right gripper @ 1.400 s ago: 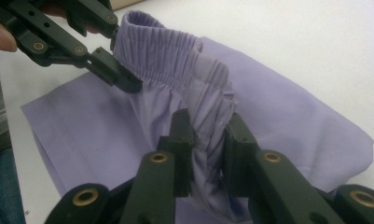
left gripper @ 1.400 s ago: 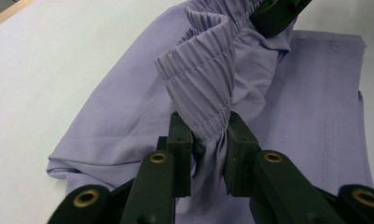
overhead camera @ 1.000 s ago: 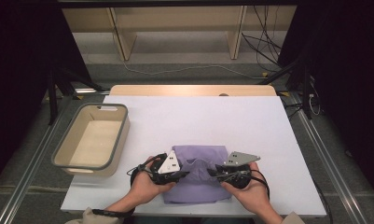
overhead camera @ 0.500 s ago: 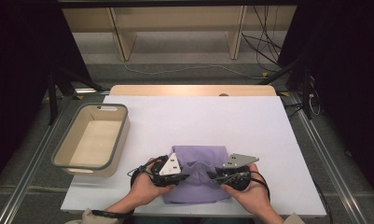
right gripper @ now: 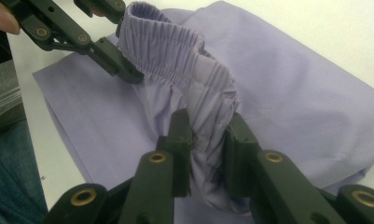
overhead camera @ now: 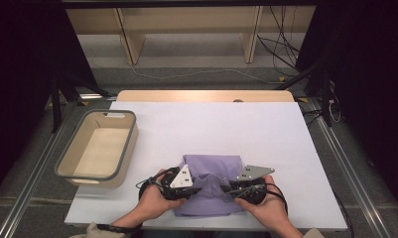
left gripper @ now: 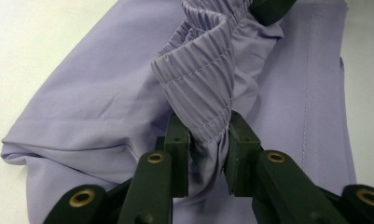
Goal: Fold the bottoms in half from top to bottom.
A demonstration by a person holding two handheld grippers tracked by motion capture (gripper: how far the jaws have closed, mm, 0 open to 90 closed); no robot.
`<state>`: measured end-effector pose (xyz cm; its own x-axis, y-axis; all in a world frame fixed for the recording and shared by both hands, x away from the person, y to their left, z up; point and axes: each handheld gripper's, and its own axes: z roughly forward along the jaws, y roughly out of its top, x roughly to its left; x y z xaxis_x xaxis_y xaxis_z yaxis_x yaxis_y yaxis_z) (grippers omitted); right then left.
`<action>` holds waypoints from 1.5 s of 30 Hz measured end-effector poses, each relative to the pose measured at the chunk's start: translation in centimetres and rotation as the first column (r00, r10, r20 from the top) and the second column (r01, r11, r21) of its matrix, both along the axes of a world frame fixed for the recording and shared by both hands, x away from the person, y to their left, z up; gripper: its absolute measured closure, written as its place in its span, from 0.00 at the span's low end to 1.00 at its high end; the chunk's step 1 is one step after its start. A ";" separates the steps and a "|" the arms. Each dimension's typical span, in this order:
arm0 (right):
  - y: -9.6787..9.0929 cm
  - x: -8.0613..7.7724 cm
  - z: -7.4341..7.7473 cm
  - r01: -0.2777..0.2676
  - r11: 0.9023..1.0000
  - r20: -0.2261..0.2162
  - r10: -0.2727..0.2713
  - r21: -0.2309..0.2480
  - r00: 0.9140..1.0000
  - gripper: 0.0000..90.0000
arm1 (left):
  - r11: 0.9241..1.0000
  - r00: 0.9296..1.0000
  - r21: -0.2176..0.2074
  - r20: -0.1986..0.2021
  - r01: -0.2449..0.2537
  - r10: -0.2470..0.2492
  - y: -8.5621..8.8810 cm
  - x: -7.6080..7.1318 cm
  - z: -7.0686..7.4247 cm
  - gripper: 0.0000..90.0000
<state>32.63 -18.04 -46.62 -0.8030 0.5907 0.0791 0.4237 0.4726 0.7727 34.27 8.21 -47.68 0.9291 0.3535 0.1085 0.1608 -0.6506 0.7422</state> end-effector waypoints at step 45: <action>-0.7 -1.6 -0.3 -0.005 1.000 -0.040 0.004 -0.017 0.999 0.64 | 0.999 1.000 0.022 -0.013 0.024 -0.024 0.6 -1.9 0.3 0.68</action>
<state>31.05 -18.73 -46.88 -0.8022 0.5883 0.1014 0.4521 0.4878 0.7467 32.37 8.86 -47.34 0.9388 0.3286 0.1037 0.1546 -0.6705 0.7256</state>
